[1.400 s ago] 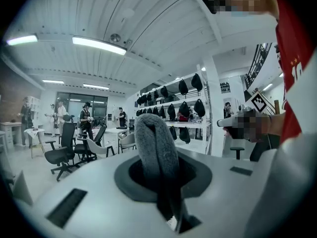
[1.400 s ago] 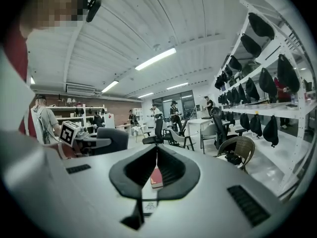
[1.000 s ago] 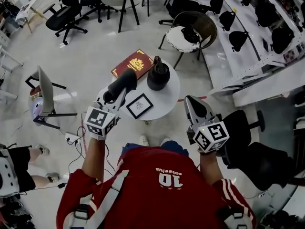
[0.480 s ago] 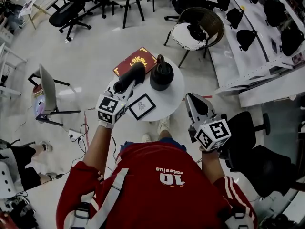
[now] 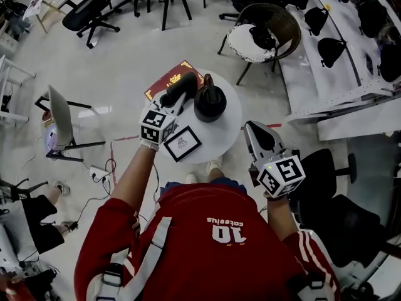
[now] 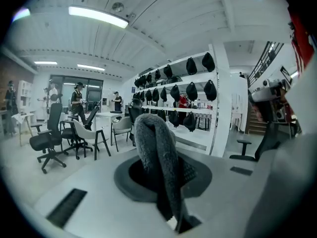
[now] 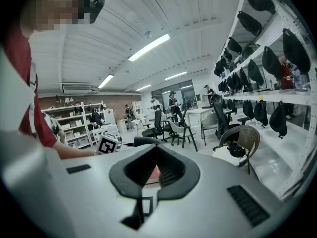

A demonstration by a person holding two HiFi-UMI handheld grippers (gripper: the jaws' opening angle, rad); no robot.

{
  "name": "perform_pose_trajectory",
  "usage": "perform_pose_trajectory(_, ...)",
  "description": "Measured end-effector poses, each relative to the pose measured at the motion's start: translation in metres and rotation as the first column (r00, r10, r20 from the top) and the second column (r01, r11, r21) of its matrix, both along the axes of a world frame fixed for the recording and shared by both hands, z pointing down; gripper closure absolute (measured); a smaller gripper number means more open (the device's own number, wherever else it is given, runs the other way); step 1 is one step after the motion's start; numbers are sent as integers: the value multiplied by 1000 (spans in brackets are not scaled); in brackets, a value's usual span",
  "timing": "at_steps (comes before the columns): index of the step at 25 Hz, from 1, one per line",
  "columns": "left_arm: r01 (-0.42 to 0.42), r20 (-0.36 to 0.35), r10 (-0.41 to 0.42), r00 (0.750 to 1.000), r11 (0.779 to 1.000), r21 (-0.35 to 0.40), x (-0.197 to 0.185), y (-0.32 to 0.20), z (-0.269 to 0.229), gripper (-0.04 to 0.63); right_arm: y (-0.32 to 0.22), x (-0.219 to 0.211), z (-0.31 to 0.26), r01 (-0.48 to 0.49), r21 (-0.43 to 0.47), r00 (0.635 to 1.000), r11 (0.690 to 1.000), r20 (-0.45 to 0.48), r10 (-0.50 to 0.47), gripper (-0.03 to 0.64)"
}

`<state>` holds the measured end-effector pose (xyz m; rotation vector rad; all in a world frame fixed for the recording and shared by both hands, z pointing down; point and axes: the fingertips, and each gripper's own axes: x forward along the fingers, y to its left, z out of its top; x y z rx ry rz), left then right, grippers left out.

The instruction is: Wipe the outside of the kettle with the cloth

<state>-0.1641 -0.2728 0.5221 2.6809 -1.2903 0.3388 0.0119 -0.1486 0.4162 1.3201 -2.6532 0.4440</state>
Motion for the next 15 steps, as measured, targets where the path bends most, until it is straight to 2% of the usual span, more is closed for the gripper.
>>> perform_pose_trajectory(2,13,-2,-13,1000,1000,-17,6,-17,11,548,-4,-5,7,20,-17,1000,1000,-5,-20,600)
perform_pose_trajectory(10,61,65,-56,996,994,-86,24,-55,52,548,-12,-6,18,45,-54,999,998,-8,-46,600)
perform_pose_trajectory(15,55,54,-49,997,993,-108,30,-57,62,548,-11,-2,23,37,-69,999,997,-11,-37,600)
